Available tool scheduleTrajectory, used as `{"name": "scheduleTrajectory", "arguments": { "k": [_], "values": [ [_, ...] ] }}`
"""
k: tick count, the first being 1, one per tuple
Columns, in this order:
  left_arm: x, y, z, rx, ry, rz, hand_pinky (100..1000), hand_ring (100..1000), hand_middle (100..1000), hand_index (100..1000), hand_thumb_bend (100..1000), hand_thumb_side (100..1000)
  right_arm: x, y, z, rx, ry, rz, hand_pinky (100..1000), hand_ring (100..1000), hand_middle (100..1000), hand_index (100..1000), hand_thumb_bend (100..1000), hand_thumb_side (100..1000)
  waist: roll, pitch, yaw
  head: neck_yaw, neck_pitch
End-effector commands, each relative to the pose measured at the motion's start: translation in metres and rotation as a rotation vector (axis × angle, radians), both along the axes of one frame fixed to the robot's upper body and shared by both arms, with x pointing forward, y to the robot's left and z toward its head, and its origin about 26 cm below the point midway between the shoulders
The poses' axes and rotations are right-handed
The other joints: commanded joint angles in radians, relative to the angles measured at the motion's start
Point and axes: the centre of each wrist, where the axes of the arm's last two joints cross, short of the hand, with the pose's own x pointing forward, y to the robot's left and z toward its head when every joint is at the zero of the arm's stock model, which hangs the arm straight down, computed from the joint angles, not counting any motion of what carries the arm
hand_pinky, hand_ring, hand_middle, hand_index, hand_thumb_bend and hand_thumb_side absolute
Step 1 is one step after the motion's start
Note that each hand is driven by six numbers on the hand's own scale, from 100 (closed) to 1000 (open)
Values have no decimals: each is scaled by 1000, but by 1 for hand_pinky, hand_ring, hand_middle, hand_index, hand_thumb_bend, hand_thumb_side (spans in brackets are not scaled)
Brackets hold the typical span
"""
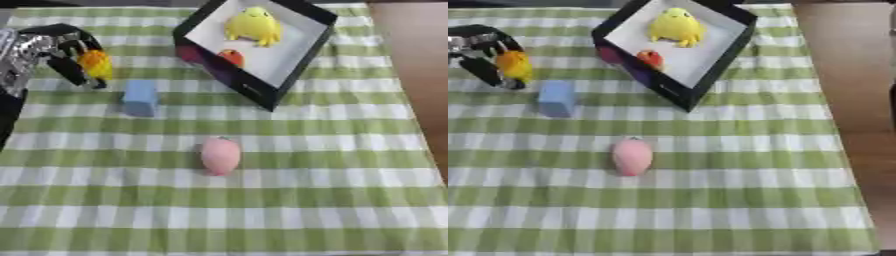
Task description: Pick up objects on the table and place them in the box.
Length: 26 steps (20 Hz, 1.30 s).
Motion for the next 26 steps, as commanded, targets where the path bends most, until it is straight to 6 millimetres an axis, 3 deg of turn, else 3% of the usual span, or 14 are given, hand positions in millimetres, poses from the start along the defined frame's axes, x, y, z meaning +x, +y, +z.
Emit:
{"name": "scheduleTrajectory", "arguments": {
  "k": [1, 4, 7, 11, 16, 21, 26],
  "values": [
    [1, 1, 17, -12, -39, 1, 726, 710, 703, 730, 273, 127, -2, -2, 7, -13, -25, -7, 971, 810, 845, 846, 221, 311, -10, 1, -2, 6, -2],
    [0, -3, 24, -28, -55, -22, 713, 686, 682, 707, 221, 102, -2, -2, 6, -15, -24, -8, 971, 811, 846, 846, 218, 311, -10, -1, -2, 3, -2],
    [-2, -10, 44, -55, -103, -56, 705, 662, 663, 661, 142, 100, -2, -2, 6, -13, -23, -6, 972, 810, 843, 847, 211, 311, -7, -7, -2, -1, -2],
    [-6, -24, 73, -79, -177, -103, 705, 652, 658, 647, 116, 100, -2, -2, 6, -14, -22, -4, 972, 810, 841, 847, 211, 311, -3, -12, -6, -9, -2],
    [-9, -53, 103, -75, -269, -171, 702, 651, 654, 634, 127, 100, -2, 0, 7, -13, -26, 6, 971, 809, 840, 847, 213, 307, 4, -15, -20, -7, -2],
    [-10, -85, 115, -60, -360, -219, 694, 645, 647, 622, 141, 100, -3, 5, 10, -9, -36, 30, 971, 810, 840, 847, 217, 302, 12, -14, -43, 11, -2],
    [-14, -118, 120, -19, -491, -247, 690, 649, 648, 617, 184, 100, -6, 15, 16, 1, -70, 59, 971, 816, 843, 848, 223, 291, 22, -15, -77, 56, -2]
  ]
}}
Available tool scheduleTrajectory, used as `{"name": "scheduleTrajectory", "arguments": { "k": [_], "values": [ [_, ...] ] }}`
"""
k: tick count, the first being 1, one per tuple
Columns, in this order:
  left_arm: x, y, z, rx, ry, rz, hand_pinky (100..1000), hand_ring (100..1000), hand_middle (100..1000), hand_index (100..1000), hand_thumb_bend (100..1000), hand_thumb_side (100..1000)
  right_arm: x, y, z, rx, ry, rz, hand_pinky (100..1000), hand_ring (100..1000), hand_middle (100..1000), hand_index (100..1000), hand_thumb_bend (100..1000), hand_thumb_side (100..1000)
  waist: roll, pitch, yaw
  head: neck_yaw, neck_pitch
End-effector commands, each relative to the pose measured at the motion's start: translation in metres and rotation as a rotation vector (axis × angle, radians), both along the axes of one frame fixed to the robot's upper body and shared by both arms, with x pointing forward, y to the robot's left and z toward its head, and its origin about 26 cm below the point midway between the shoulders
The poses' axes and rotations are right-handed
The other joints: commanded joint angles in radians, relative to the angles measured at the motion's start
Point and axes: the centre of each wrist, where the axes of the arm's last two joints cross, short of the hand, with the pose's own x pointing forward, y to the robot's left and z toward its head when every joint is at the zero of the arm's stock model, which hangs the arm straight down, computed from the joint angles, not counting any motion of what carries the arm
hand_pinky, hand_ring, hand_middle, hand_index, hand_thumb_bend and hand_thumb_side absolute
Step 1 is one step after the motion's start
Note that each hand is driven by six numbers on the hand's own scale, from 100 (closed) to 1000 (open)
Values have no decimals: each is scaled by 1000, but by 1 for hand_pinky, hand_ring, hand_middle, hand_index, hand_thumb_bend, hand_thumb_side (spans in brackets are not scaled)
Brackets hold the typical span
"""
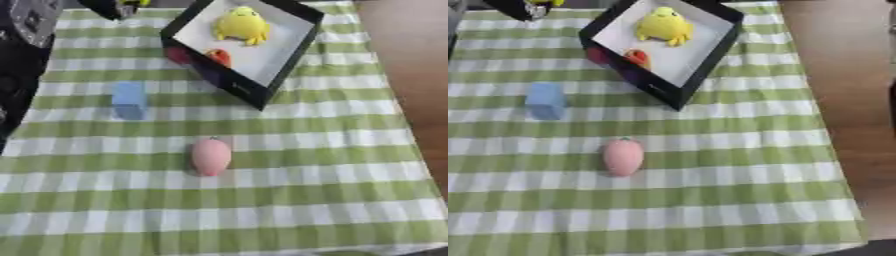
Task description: Pick up objects on the table and place them in the box.
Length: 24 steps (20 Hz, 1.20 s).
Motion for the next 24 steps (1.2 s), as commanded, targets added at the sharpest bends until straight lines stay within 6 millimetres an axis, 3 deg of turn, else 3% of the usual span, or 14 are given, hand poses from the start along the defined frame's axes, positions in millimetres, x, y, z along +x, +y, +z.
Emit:
{"name": "scheduleTrajectory", "arguments": {
  "k": [1, 9, 15, 24],
  "values": [
    [-5, -17, 17, 17, -118, -7, 690, 651, 649, 618, 191, 100, -7, 6, 12, -5, -56, 21, 971, 817, 843, 848, 224, 289, 13, -15, -12, 35, -2],
    [5, -37, 1, 76, -232, 53, 682, 651, 646, 615, 284, 100, -8, 26, 16, -22, -77, 87, 971, 818, 843, 847, 223, 291, 35, -10, -88, 165, -39],
    [16, -39, -23, 71, -191, 85, 683, 649, 647, 620, 290, 100, -7, 31, 15, -32, -67, 108, 972, 818, 843, 847, 222, 294, 41, -5, -111, 181, -49],
    [20, -48, -52, 94, -186, 86, 712, 688, 691, 691, 406, 113, -6, 35, 12, -42, -51, 129, 973, 816, 842, 847, 222, 301, 38, 4, -117, 181, -41]
  ]
}}
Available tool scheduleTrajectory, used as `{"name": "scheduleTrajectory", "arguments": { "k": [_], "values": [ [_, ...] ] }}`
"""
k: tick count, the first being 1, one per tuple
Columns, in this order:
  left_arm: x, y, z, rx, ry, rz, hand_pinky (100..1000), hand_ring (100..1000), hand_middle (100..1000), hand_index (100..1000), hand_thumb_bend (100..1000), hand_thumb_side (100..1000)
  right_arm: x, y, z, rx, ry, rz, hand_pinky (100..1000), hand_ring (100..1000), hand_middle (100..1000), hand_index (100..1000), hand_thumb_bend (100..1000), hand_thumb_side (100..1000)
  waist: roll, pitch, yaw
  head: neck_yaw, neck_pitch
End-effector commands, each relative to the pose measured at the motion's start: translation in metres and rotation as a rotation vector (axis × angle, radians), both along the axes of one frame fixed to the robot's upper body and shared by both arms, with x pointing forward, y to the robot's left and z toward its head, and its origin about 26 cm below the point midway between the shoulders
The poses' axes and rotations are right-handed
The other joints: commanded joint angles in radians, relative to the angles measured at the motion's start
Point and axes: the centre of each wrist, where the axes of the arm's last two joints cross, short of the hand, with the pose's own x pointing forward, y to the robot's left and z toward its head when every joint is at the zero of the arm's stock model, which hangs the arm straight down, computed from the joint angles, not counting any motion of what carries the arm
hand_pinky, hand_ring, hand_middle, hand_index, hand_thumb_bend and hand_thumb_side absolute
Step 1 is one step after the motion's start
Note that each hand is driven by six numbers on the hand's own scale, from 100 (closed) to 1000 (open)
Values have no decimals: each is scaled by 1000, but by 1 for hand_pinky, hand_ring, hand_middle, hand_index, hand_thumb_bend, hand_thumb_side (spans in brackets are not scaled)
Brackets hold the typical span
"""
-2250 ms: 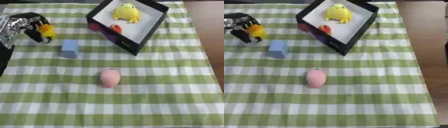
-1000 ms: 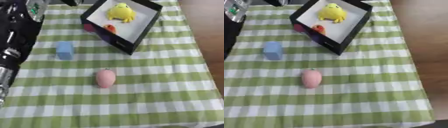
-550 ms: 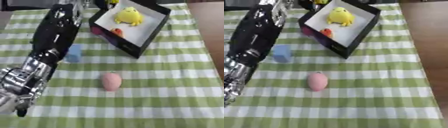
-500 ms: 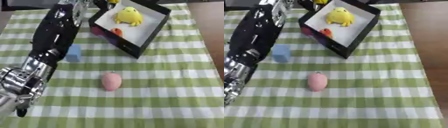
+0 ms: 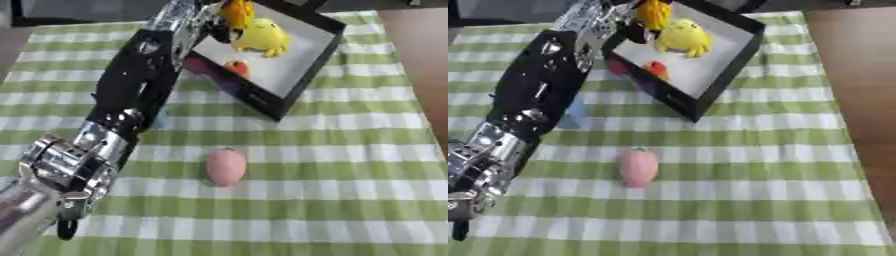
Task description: Pick up objects on the table and place them in the box.
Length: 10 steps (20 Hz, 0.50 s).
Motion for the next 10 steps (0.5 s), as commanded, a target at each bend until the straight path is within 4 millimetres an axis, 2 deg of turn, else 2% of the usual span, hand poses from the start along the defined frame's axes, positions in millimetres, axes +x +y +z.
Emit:
{"name": "scheduleTrajectory", "arguments": {
  "k": [1, 5, 6, 7, 8, 10],
  "values": [
    [1, 2, 8, 11, -25, 10, 714, 693, 698, 701, 414, 123, -3, 0, 7, -8, -26, -1, 973, 816, 841, 847, 222, 302, 4, 3, -1, -3, -4],
    [2, 5, 3, 16, -1, 24, 748, 744, 777, 834, 497, 205, -2, 0, 6, -11, -24, 0, 973, 816, 840, 846, 222, 303, 1, 5, 0, -14, -1],
    [2, 5, 3, 15, 2, 25, 769, 769, 821, 898, 551, 252, -2, -1, 6, -12, -23, -1, 973, 815, 839, 846, 223, 303, 1, 5, 1, -17, 0],
    [2, 6, 3, 14, 1, 25, 778, 782, 842, 925, 588, 272, -2, -1, 5, -13, -20, -2, 973, 815, 839, 846, 223, 304, 0, 5, 2, -22, 1],
    [2, 7, 4, 11, -5, 28, 786, 796, 864, 966, 682, 337, -1, -1, 5, -14, -17, -3, 973, 814, 838, 846, 223, 305, 0, 4, 3, -25, 2],
    [1, 8, 6, -7, -31, 36, 778, 784, 842, 956, 685, 329, -1, 0, 4, -14, -12, 0, 973, 814, 838, 846, 224, 304, 0, 2, 4, -32, 4]
  ]
}}
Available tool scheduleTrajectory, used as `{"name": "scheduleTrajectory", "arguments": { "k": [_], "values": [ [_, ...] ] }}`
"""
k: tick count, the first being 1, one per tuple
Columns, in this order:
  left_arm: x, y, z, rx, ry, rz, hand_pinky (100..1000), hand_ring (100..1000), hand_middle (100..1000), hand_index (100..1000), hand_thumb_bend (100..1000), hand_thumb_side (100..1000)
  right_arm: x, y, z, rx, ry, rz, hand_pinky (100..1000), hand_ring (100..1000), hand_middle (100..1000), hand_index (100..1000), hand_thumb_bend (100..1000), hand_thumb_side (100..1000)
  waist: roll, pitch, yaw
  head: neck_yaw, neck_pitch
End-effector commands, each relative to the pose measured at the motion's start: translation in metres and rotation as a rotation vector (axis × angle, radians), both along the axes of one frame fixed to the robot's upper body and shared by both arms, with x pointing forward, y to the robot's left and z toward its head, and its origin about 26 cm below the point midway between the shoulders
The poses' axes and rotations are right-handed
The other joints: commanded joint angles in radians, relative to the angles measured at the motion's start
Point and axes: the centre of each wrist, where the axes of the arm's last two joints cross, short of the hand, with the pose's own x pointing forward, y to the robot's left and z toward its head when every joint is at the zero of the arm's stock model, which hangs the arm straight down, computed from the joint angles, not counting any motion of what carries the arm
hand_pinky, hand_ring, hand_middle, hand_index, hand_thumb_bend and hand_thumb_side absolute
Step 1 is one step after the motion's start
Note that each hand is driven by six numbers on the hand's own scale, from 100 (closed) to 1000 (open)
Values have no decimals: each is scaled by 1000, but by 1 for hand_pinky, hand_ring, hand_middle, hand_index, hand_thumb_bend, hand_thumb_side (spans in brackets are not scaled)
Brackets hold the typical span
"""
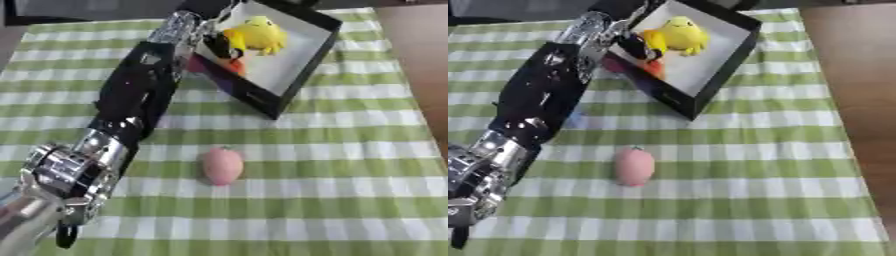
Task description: Pick up objects on the table and place them in the box.
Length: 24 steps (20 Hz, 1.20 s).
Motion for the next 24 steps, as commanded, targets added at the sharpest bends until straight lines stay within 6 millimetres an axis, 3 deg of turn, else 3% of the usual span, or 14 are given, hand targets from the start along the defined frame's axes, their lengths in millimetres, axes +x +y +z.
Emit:
{"name": "scheduleTrajectory", "arguments": {
  "k": [1, 3, 7, 10, 14, 19, 24],
  "values": [
    [-1, 3, 17, -28, -68, 9, 774, 779, 830, 942, 667, 316, -1, -1, 5, -9, -19, -2, 973, 814, 838, 846, 224, 303, -1, -4, 2, -13, 4],
    [-3, 5, 21, -38, -97, 0, 762, 764, 803, 902, 626, 284, -1, -2, 5, -10, -19, -9, 972, 814, 838, 846, 226, 302, -1, -8, 9, -25, 9],
    [-10, 21, 44, -78, -101, -65, 750, 737, 767, 858, 534, 309, 0, -12, 2, -6, -12, -48, 972, 814, 836, 846, 229, 298, 1, -24, 43, -79, 29],
    [-19, 44, 67, -139, -18, -135, 752, 731, 759, 852, 468, 348, 1, -20, -2, -5, -1, -79, 972, 814, 835, 846, 230, 297, 5, -38, 73, -123, 32],
    [-31, 61, 88, -189, 119, -211, 758, 731, 767, 865, 464, 378, 2, -29, -8, -5, 22, -116, 972, 812, 834, 845, 231, 297, 9, -55, 116, -188, 32],
    [-41, 58, 95, -208, 212, -249, 761, 736, 770, 865, 495, 385, 3, -33, -10, 1, 34, -129, 971, 812, 834, 845, 232, 295, 8, -67, 141, -218, 32],
    [-56, 77, 80, -146, 333, -242, 765, 744, 775, 863, 542, 431, 3, -40, -15, -1, 42, -157, 971, 812, 834, 845, 233, 295, 5, -83, 174, -248, 32]
  ]
}}
